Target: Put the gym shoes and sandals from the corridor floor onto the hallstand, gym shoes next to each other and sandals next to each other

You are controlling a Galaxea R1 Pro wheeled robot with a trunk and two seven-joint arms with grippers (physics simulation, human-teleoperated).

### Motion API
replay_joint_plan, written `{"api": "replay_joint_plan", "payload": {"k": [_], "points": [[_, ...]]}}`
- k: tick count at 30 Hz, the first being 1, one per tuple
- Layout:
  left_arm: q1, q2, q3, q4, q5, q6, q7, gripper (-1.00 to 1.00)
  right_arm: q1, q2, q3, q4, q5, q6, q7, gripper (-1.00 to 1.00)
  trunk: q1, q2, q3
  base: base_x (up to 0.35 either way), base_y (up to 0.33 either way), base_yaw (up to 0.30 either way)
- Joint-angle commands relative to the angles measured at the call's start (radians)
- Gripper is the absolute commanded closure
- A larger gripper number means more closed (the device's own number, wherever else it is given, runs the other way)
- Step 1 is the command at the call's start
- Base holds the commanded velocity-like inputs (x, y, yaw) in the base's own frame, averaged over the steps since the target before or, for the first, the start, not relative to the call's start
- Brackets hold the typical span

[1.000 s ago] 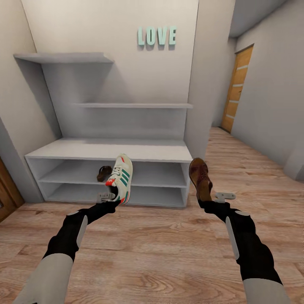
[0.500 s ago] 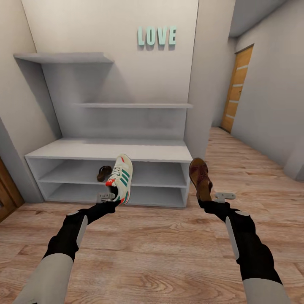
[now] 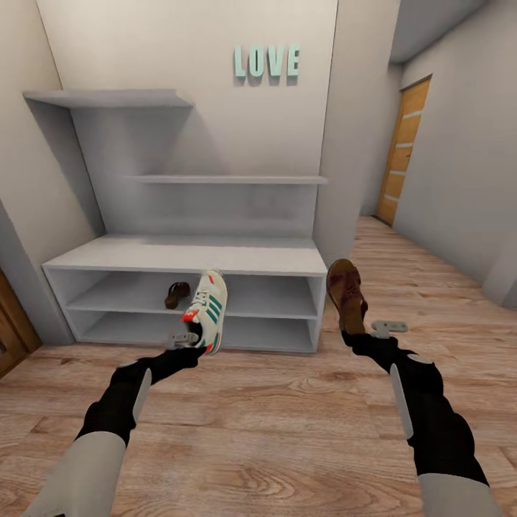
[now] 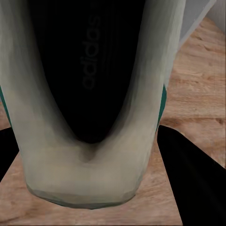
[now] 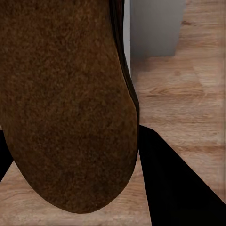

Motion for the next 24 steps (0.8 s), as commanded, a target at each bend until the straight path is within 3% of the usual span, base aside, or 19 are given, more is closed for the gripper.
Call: {"api": "replay_joint_plan", "payload": {"k": [1,4,6,8,10,12,14,17,21,24], "points": [[-0.001,-0.001,0.005,-0.002,-0.009,0.028,0.013,1.0,-0.001,-0.001,-0.003,-0.002,0.007,0.006,0.008,1.0,0.0,-0.001,-0.001,0.0,0.0,0.0],[-0.001,-0.001,-0.005,-0.003,-0.025,0.107,0.132,1.0,-0.001,-0.014,-0.024,-0.004,0.007,0.023,0.008,1.0,0.0,-0.001,-0.001,0.0,0.0,0.0],[-0.001,-0.001,-0.026,-0.003,-0.051,0.158,0.241,1.0,-0.001,-0.038,-0.072,-0.003,0.007,0.072,0.008,1.0,0.0,-0.001,-0.001,0.0,0.0,0.0],[-0.002,-0.005,-0.071,-0.003,-0.075,0.2,0.368,1.0,-0.001,-0.086,-0.143,-0.001,0.005,0.151,0.009,1.0,0.0,-0.001,-0.001,0.0,0.0,0.0],[-0.002,-0.011,-0.103,-0.003,-0.083,0.222,0.424,1.0,-0.001,-0.129,-0.187,-0.001,0.003,0.185,0.009,1.0,0.0,-0.001,-0.001,0.0,0.0,0.0],[-0.003,-0.018,-0.116,-0.003,-0.085,0.242,0.444,1.0,-0.001,-0.162,-0.223,-0.002,0.002,0.197,0.009,1.0,0.0,-0.001,-0.001,0.0,0.0,0.0],[-0.003,-0.035,-0.126,-0.003,-0.088,0.291,0.458,1.0,-0.001,-0.227,-0.311,0.0,0.002,0.206,0.009,1.0,0.0,-0.001,-0.001,0.0,0.0,0.0],[-0.003,-0.042,-0.131,-0.003,-0.089,0.327,0.463,1.0,-0.001,-0.291,-0.423,0.002,-0.014,0.209,0.009,1.0,0.0,-0.001,-0.001,0.0,0.0,0.0],[-0.003,-0.044,-0.133,-0.003,-0.089,0.339,0.464,1.0,-0.001,-0.315,-0.475,0.0,-0.03,0.221,0.008,1.0,0.0,-0.001,-0.001,0.0,0.0,0.0],[-0.003,-0.044,-0.155,-0.003,-0.09,0.343,0.465,1.0,-0.001,-0.317,-0.481,0.0,-0.028,0.31,0.008,1.0,0.0,-0.001,-0.001,0.0,0.0,0.0]]}}
